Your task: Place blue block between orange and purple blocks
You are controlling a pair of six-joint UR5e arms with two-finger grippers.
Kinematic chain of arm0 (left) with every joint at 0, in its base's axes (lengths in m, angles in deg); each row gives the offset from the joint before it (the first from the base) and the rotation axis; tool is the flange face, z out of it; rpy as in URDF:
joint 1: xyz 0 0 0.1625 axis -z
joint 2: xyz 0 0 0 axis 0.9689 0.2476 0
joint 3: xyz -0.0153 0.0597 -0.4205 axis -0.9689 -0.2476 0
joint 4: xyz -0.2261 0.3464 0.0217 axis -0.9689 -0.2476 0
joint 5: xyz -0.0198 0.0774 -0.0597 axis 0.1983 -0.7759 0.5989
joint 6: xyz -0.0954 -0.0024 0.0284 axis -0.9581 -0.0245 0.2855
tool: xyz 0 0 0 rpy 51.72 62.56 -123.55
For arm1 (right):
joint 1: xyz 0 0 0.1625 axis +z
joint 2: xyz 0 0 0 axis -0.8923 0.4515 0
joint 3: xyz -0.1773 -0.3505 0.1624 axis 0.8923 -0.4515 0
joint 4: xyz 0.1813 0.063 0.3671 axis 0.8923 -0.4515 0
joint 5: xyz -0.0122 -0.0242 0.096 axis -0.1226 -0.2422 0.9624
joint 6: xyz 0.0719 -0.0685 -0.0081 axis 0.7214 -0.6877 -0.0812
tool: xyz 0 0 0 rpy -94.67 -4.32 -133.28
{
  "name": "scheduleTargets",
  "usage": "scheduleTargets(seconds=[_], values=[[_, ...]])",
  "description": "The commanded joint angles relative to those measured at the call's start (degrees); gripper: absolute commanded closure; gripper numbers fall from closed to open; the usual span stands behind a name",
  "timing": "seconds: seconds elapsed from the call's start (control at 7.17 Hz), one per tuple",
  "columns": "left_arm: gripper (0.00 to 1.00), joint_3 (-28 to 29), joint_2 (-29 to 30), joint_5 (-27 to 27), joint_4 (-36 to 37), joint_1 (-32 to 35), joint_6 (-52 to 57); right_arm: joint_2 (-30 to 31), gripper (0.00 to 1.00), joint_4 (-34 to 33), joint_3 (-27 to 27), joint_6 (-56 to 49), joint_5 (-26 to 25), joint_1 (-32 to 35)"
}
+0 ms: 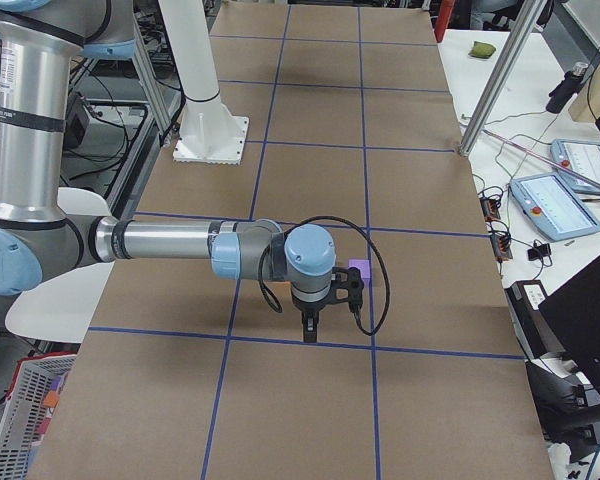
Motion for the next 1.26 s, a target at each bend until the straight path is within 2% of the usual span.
scheduleTargets(seconds=[0.0, 1.12], values=[[0.0, 0.02, 0.34, 0.3, -0.74, -0.06, -2.74, -0.05, 0.0, -0.02, -0.09, 0.34, 0.38, 0.04], [0.0, -0.15, 0.34, 0.3, -0.74, -0.15, -2.66, 0.04, 0.0, -0.64, 1.5, 0.51, -0.32, 0.31]])
